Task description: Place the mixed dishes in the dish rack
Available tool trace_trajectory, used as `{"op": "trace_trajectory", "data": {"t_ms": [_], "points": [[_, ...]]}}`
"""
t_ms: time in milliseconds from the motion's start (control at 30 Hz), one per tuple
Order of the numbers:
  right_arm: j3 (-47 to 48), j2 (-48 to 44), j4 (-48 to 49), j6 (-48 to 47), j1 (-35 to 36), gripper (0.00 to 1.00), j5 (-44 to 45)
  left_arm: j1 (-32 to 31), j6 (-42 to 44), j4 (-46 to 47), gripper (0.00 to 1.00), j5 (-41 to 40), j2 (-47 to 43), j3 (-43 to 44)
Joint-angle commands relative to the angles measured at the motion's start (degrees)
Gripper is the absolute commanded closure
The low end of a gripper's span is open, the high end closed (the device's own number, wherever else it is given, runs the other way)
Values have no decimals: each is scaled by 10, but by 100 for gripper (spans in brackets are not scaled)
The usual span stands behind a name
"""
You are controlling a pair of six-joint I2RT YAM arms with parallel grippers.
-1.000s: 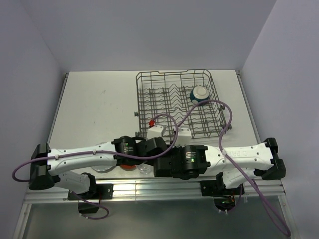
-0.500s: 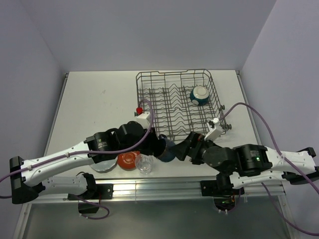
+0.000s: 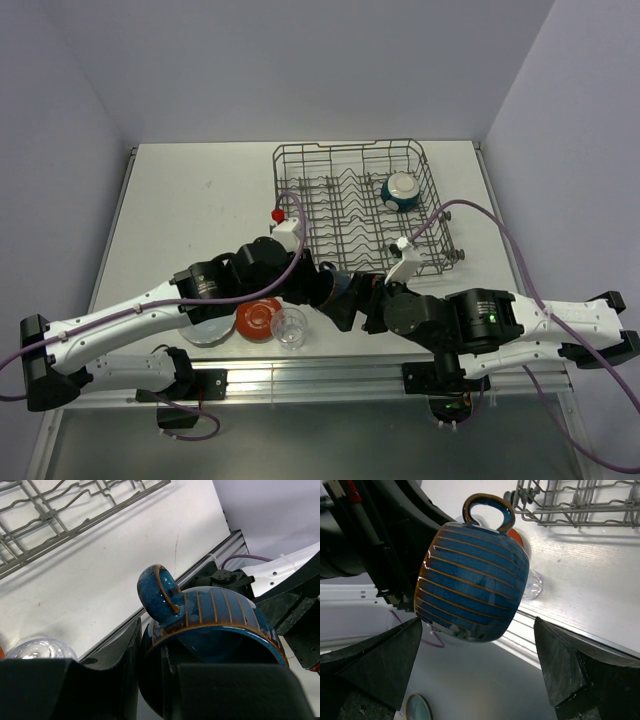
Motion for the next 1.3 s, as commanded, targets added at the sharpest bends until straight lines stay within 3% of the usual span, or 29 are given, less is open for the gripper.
{"op": "trace_trajectory", "data": {"t_ms": [0, 300, 533, 733, 833, 867, 967, 1000, 1033, 1067, 1167, 1233, 1267], "points": [[3, -22, 43, -18, -9, 0, 9, -2, -7, 67, 100, 12, -15, 11], [-28, -56, 99, 3, -16, 1, 28, -2, -9, 83, 100, 5, -10, 2], [-12, -29, 110, 7, -30, 3, 19, -2, -2, 88, 100, -5, -10, 3], [-11, -16, 114, 18, -43, 15, 14, -2, 1, 89, 100, -14, -15, 1], [-10, -9, 113, 22, -51, 33, 12, -2, 5, 85, 100, -17, -12, 5], [-10, -9, 114, 22, -51, 55, 13, -2, 6, 84, 100, -21, -11, 7], [-9, -11, 109, 21, -60, 100, 12, -2, 9, 74, 100, -26, -6, 13], [-8, -13, 107, 18, -64, 100, 13, -2, 11, 66, 99, -29, -4, 18], [-7, -14, 99, 19, -65, 100, 18, -2, 11, 63, 92, -35, -2, 19], [-5, -15, 92, 21, -66, 100, 23, -2, 10, 60, 70, -38, -1, 20], [0, -16, 79, 16, -72, 100, 27, 0, 6, 53, 28, -57, -7, 16], [3, -15, 66, 11, -78, 100, 29, 7, 5, 43, 18, -67, -13, 14], [4, -12, 61, 10, -86, 100, 26, 11, 3, 34, 5, -73, -16, 14]]}}
